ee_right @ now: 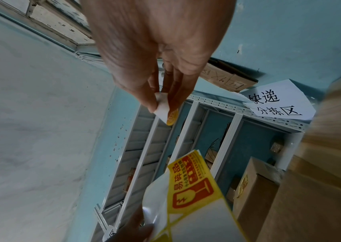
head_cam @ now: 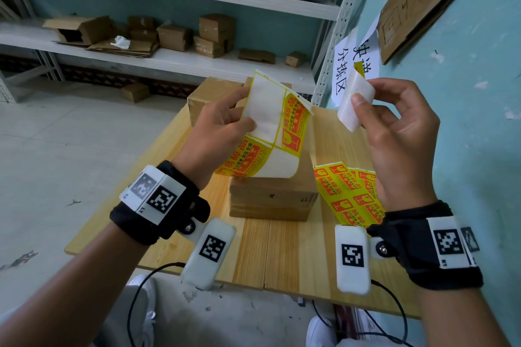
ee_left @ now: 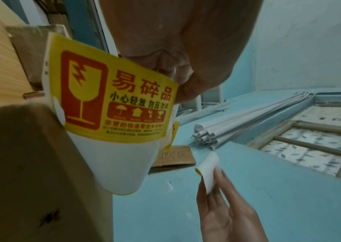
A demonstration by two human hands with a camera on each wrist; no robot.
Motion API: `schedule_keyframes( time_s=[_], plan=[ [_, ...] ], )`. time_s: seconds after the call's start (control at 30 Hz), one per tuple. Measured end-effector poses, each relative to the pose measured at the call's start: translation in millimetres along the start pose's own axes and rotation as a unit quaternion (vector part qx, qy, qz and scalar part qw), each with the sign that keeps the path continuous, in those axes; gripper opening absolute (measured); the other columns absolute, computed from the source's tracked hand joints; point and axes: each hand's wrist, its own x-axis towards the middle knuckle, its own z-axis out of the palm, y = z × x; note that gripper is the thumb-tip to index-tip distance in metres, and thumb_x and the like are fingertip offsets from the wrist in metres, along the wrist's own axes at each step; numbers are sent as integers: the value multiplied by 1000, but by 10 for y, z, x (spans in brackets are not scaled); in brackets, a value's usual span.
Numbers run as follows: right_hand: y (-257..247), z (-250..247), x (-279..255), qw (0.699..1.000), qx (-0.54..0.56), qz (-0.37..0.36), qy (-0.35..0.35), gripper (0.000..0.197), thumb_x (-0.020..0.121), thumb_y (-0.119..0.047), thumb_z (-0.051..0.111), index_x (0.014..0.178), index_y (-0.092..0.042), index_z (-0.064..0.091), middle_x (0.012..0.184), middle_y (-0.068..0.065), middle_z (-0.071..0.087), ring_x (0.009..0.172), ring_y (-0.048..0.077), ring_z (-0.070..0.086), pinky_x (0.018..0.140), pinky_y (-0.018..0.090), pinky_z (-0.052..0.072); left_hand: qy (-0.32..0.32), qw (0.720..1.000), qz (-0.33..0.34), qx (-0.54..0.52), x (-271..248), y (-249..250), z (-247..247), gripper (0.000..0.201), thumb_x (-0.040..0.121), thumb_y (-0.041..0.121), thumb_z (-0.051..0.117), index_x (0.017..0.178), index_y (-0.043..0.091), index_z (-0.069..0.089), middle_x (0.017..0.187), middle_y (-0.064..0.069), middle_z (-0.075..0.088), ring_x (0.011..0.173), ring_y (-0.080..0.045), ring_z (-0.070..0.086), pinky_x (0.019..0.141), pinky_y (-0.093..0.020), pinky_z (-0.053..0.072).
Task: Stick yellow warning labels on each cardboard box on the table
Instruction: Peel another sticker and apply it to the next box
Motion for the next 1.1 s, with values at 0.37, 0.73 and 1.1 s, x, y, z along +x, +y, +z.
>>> schedule_keyframes(
  time_s=[0.37, 0.73, 1.1],
  plan=[
    [122, -44, -15, 1000, -23, 19, -2, 14, 89, -11, 70, 97, -17, 60, 101, 4, 65, 83, 13, 67, 73, 25, 56, 174, 984, -33, -10, 179, -328, -745, 36, 88, -6, 50, 117, 11, 64, 97, -2, 69, 74, -10, 62, 63, -20, 47],
    [253, 56, -77, 998, -30, 55, -28, 19, 89, -11, 72, 105, -9, 61, 100, 4, 68, 85, 9, 68, 72, 19, 53, 150, 941, -251, 172, 249, -958, -987, 48, 91, 2, 60, 137, 7, 50, 112, -17, 61, 96, -24, 56, 87, -34, 46],
    [327, 126, -113, 997, -42, 53, -43, 19, 86, -11, 75, 98, -12, 60, 97, 5, 68, 81, 11, 67, 68, 17, 52, 157, 886, -148, 410, 346, -999, -924, 34, 83, 26, 70, 117, 21, 66, 124, -17, 53, 115, -33, 53, 100, -40, 44]
  ],
)
